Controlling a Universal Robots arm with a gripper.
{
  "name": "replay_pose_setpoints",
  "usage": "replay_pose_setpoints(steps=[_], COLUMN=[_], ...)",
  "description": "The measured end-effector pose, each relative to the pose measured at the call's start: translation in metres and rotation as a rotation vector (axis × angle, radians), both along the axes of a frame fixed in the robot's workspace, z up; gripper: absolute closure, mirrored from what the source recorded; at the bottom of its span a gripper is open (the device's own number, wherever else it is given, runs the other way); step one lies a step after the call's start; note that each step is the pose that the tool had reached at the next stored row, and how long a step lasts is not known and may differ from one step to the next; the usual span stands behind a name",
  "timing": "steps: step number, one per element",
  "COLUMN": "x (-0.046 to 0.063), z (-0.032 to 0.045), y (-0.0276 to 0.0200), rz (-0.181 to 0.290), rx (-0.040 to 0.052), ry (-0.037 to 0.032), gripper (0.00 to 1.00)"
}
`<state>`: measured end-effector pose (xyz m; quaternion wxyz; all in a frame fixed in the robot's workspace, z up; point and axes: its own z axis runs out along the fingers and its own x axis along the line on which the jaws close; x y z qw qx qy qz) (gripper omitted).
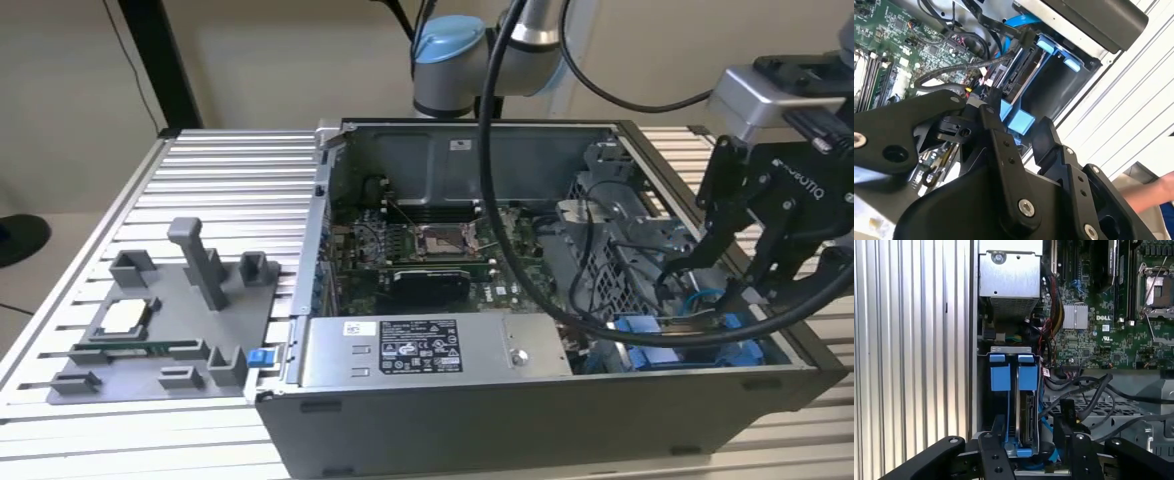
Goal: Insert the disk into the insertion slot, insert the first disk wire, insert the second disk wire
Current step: 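Insert the disk into the insertion slot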
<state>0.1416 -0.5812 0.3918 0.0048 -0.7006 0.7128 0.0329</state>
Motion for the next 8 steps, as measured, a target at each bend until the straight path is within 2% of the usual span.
replay_pose_setpoints(steps=[4,8], x=[0.0000,0.0000], z=[0.0099,0.0125], y=[0.0000,0.0000], rz=[0.000,0.000], rx=[0.0002,0.0002], ry=[0.0000,0.0000], gripper=[0.00,0.00])
